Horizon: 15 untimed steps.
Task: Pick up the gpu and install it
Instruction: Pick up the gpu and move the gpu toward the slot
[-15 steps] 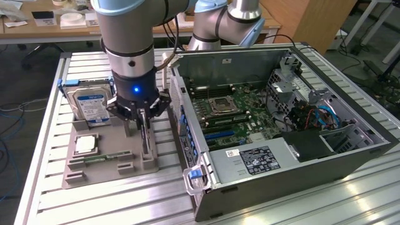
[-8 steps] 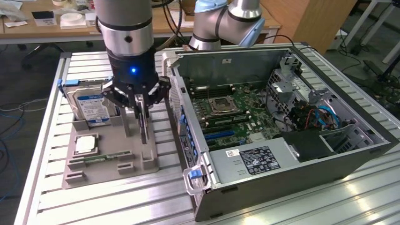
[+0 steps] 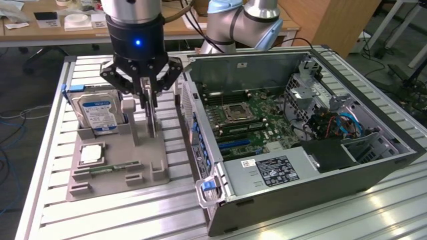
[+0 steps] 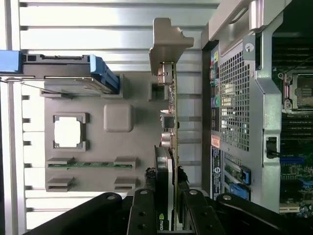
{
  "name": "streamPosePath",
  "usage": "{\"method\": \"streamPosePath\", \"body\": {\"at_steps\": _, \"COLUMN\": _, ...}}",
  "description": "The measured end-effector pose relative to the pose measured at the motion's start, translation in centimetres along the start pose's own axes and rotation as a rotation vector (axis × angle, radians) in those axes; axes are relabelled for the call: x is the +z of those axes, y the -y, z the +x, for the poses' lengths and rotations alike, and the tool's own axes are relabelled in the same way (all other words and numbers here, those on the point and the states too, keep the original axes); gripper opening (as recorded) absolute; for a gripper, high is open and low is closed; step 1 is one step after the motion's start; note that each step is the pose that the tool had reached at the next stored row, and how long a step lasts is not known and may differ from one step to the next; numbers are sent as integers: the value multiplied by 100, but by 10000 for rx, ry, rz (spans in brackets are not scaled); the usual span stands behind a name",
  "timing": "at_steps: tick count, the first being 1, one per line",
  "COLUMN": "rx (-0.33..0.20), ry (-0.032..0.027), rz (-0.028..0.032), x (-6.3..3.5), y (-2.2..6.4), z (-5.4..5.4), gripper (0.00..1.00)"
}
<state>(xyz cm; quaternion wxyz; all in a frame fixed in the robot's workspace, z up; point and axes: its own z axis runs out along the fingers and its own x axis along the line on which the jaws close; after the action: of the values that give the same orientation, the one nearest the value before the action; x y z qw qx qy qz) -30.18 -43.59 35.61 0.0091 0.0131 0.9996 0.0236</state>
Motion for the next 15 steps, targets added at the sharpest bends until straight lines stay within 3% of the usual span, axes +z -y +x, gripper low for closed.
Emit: {"method": "streamPosePath", "body": {"at_steps": 15, "rx": 0, "ry": 1, "rz": -1, "x": -432, "y": -21, "z": -7, "gripper": 27}}
